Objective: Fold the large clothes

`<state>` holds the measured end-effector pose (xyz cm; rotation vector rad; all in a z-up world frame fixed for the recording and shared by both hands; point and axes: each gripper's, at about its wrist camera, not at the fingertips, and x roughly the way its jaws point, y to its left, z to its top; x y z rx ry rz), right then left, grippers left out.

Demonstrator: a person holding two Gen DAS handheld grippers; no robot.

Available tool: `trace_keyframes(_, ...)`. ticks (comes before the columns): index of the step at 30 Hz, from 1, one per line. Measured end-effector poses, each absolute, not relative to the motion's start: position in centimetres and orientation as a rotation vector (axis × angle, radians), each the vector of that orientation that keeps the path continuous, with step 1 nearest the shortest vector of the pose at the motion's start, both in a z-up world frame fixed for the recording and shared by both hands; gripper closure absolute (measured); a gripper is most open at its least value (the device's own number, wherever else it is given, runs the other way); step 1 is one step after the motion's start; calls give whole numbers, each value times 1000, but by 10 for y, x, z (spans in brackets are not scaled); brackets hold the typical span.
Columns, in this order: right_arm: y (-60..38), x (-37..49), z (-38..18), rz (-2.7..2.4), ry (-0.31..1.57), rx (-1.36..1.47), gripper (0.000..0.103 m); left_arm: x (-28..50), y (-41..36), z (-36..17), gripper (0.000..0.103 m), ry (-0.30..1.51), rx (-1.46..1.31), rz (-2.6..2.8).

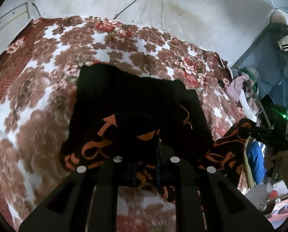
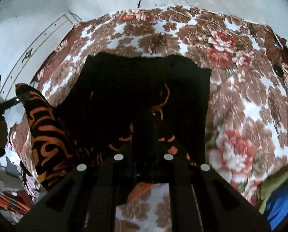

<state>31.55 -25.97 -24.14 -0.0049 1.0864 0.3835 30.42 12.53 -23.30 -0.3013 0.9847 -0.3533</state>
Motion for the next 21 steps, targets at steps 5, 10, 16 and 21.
trace_keyframes(5,-265,369,-233,343,1057,41,93,363,125,-228,90,957,-274,-367)
trace_keyframes(10,-278,438,-233,288,1046,95,93,429,145,-222,90,947,-280,-353)
trace_keyframes(16,-288,530,-278,187,1110,70,93,534,174,-281,90,1071,-364,-273)
trace_keyframes(21,-294,589,-330,147,1131,22,93,596,182,-331,89,1137,-378,-206)
